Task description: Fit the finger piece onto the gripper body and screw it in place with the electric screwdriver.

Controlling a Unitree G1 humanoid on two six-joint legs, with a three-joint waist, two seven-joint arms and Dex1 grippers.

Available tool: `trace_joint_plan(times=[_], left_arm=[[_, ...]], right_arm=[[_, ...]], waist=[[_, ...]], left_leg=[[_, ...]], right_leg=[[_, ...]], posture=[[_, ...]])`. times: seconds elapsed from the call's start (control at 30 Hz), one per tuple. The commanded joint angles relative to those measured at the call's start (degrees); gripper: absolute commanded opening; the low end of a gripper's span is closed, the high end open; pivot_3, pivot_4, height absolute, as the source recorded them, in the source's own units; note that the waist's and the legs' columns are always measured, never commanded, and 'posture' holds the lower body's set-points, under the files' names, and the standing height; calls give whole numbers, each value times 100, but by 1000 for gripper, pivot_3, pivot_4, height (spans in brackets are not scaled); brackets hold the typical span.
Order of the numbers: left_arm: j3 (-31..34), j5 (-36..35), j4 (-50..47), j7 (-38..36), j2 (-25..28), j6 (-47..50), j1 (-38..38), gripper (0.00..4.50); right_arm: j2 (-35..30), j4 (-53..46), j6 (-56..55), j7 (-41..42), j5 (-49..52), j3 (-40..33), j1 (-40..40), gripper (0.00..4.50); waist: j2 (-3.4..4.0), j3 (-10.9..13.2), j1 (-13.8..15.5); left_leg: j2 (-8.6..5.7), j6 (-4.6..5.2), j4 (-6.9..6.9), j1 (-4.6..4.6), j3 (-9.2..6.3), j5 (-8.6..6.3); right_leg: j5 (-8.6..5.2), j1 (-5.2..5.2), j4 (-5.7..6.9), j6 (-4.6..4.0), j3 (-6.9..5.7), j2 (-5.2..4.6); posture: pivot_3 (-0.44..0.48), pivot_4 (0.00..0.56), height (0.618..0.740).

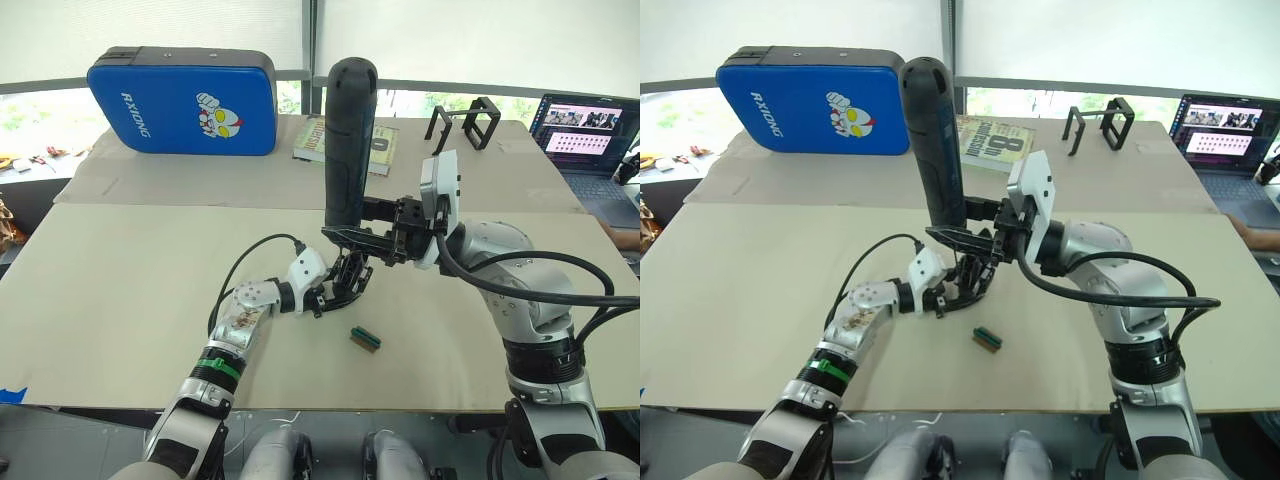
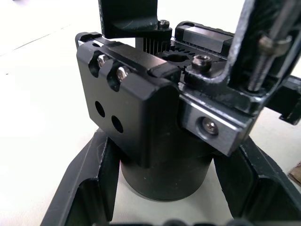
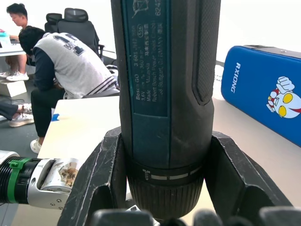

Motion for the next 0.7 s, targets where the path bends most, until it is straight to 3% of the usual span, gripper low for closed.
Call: trace_joint_plan(times=[0.03,0.7], left_arm=[[-35,-80,-178,-7,-31,-73,-37,2337],[-36,-77,-150,-22,-24,-95,-52,2337]], right_arm=[[5,-132,-12,-21,104,-65,-73,1921],[-88,-102,-56,23,56,-79,66,1921]], waist=[[0,0,0],[0,0,1]], left_leg=[[0,0,0,0,0,0],[0,0,0,0,0,0]], right_leg=[[0,0,0,0,0,0],[0,1,0,0,0,0]], posture=[[0,150,740],[0,150,740]])
